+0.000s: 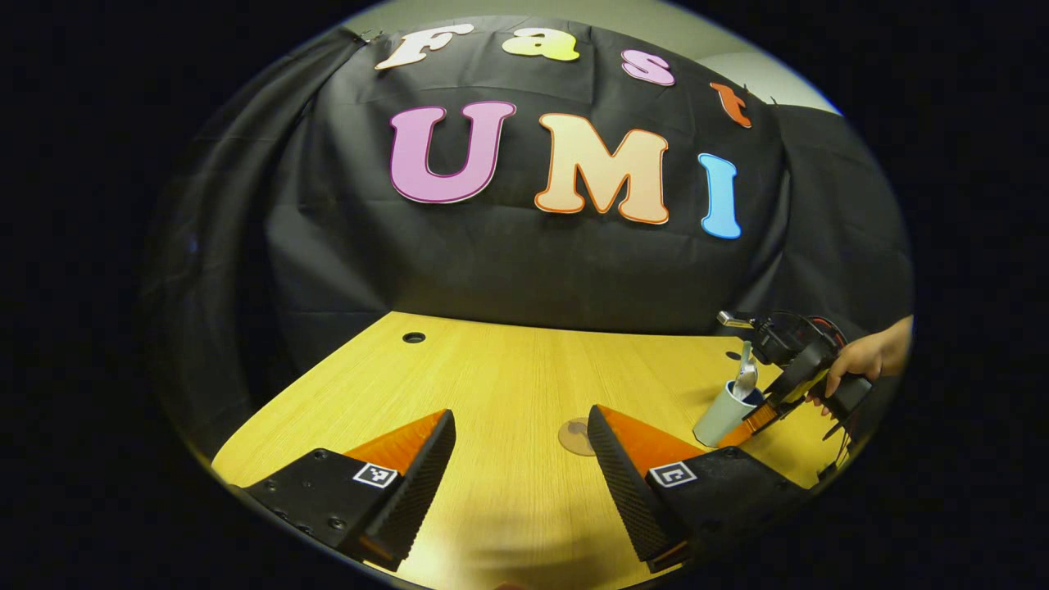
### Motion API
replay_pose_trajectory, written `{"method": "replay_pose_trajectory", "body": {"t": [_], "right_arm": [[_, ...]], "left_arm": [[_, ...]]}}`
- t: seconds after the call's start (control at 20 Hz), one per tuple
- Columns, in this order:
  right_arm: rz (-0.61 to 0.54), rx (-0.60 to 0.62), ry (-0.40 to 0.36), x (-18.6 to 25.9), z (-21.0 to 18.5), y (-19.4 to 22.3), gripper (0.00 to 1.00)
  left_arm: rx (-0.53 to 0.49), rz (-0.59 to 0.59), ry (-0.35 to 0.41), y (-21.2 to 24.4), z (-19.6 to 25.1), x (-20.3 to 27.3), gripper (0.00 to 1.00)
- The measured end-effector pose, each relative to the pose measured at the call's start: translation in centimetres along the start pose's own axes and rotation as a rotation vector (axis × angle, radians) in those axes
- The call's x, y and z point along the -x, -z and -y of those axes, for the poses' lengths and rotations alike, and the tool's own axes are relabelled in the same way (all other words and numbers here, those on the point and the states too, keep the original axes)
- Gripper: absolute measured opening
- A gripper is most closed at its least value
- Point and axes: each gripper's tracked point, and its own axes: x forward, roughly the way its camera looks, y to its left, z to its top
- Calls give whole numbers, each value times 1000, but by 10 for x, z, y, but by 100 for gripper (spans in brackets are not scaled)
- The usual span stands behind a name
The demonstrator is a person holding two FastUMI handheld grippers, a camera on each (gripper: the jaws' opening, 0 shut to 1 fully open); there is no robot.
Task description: Put the toothbrush and toothpaste on the desktop into the cup, then pick up the cup and place it on the coaster on the desktop.
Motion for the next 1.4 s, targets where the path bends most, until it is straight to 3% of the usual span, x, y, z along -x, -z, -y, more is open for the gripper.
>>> {"method": "replay_pose_trajectory", "body": {"t": [0.1, 0.15, 0.2, 0.35, 0.6, 0.7, 0.9, 0.95, 1.0, 1.15, 1.25, 1.3, 1.4], "right_arm": [[11, 19, -3, 5, -4, -2, 28], [19, 31, -5, 8, -6, -6, 32], [27, 43, -8, 10, -10, -8, 28], [55, 65, -26, 14, -32, -19, 33], [54, 101, -26, 12, -48, -26, 23], [41, 87, -30, 8, -50, -26, 27], [13, 55, -41, 9, -53, -26, 23], [11, 43, -46, 10, -54, -27, 27], [4, 31, -52, 10, -56, -27, 23], [-13, -12, -72, 9, -59, -28, 31], [-36, -35, -87, 10, -62, -26, 27], [-66, -47, -96, 10, -61, -20, 36], [-67, -46, -104, 9, -61, -23, 43]], "left_arm": [[0, -3, 1, 1, -1, -1, 95], [0, -4, 1, 1, -2, -1, 95], [2, -4, 2, 1, -3, 0, 95], [5, -5, -1, 1, -8, 0, 95], [21, -6, -20, 5, -23, 4, 95], [31, -6, -30, 5, -28, 5, 95], [38, -8, -38, 7, -34, 6, 95], [38, -6, -38, 7, -34, 6, 95], [38, -4, -38, 6, -34, 6, 95], [37, -2, -40, 7, -36, 8, 95], [38, -2, -43, 6, -38, 8, 95], [39, -2, -45, 7, -39, 8, 95], [35, -1, -49, 6, -41, 8, 95]]}}
